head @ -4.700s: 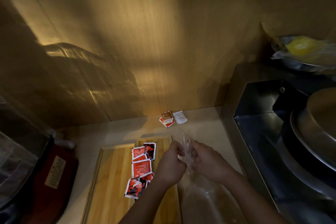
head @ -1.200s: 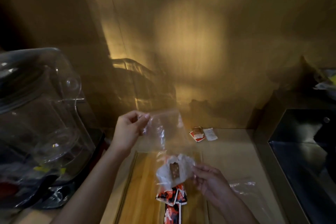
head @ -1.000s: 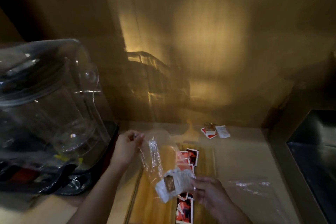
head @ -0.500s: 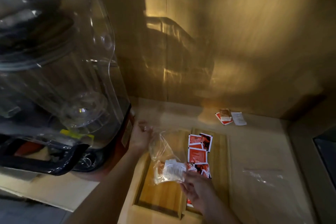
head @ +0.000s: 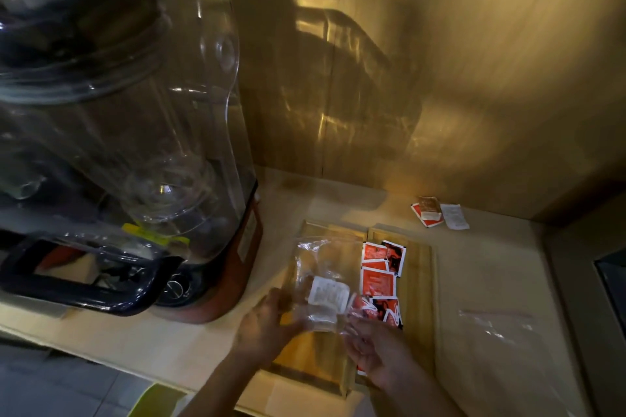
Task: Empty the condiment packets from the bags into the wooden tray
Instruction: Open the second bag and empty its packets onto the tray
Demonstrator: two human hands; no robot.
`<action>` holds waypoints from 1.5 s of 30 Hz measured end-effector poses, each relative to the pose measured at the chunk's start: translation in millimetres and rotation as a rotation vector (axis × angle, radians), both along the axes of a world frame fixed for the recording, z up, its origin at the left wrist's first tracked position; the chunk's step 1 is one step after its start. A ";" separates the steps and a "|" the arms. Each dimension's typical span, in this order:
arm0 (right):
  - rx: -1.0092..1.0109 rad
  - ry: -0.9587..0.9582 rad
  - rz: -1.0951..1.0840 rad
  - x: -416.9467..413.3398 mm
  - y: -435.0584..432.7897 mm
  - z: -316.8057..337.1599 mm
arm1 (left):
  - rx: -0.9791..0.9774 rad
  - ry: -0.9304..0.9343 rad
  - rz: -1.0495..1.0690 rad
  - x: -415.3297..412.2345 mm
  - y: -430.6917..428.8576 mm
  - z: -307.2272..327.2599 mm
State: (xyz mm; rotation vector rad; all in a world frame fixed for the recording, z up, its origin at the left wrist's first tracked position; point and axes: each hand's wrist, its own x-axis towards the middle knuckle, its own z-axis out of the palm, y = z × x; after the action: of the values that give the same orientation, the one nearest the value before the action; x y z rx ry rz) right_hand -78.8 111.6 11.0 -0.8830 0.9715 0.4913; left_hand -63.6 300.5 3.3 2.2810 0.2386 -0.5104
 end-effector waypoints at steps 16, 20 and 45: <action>-0.091 -0.070 0.103 12.4 6.9 21.7 | -0.138 0.212 0.327 1.4 -3.3 -2.4; -0.084 -0.041 0.145 9.4 7.9 19.6 | -0.715 0.460 0.590 -5.8 -5.9 2.0; -0.051 -0.098 0.239 -0.9 -1.2 37.0 | -0.896 0.325 0.709 -10.9 10.4 47.1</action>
State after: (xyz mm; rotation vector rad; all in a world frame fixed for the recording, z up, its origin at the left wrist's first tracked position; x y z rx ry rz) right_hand -79.7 110.4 48.0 -1.0661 0.7955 0.6223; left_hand -74.5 311.0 50.4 1.1306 0.7674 -0.4673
